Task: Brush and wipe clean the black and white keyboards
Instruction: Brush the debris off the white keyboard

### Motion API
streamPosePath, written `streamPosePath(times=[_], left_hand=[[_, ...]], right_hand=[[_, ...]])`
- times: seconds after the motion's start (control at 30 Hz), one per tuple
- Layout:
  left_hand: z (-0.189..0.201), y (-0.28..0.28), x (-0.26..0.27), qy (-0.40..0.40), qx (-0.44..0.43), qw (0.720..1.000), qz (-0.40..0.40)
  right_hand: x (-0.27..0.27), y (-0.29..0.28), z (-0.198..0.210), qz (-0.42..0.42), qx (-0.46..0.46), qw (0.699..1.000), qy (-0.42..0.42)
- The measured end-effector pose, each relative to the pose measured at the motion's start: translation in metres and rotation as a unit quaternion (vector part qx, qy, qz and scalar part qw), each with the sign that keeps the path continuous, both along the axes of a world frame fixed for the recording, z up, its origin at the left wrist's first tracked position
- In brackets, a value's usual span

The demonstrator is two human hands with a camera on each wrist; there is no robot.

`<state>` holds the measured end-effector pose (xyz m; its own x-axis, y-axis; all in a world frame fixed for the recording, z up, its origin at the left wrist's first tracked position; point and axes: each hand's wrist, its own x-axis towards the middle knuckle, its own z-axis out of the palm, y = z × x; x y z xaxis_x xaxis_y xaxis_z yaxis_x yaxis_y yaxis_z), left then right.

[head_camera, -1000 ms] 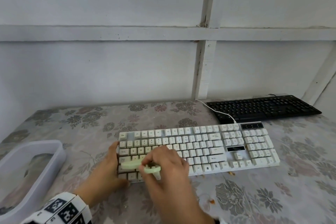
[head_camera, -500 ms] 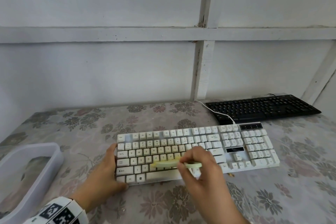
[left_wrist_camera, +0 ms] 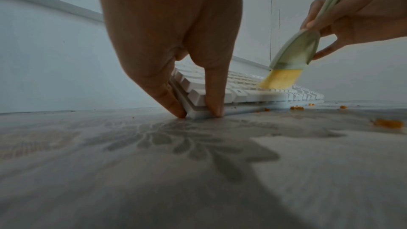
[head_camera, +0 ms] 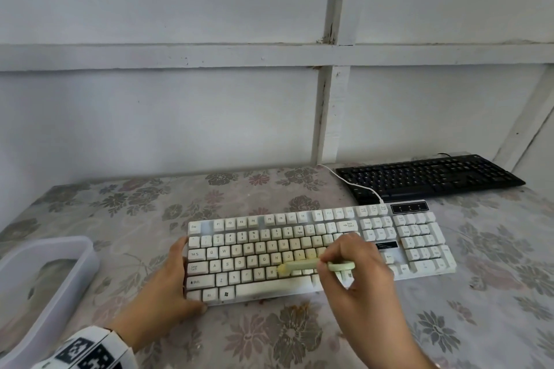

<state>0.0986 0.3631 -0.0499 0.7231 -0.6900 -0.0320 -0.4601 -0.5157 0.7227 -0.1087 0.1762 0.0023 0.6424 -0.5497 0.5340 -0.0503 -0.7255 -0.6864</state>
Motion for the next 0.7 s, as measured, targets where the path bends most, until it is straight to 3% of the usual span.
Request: streamPosePath(times=[0.13,0.3,0.5,0.7], left_hand=[[0.0,-0.001,0.0,0.004,0.019,1.0,0.008],[0.002,-0.002,-0.002,-0.004,0.031,0.999,0.01],[0.004,-0.002,-0.004,-0.012,0.014,1.0,0.0],[0.005,-0.001,-0.004,-0.001,0.006,1.0,-0.002]], right_hand=[[0.003,0.006,0.004,0.081,0.048,0.996,-0.001],[-0.009,-0.017,-0.002,-0.003,0.029,1.0,-0.006],[-0.014,-0.018,0.006,0.065,0.112,0.992,-0.008],[-0.027,-0.047,0.001,-0.015,0.079,0.997,0.0]])
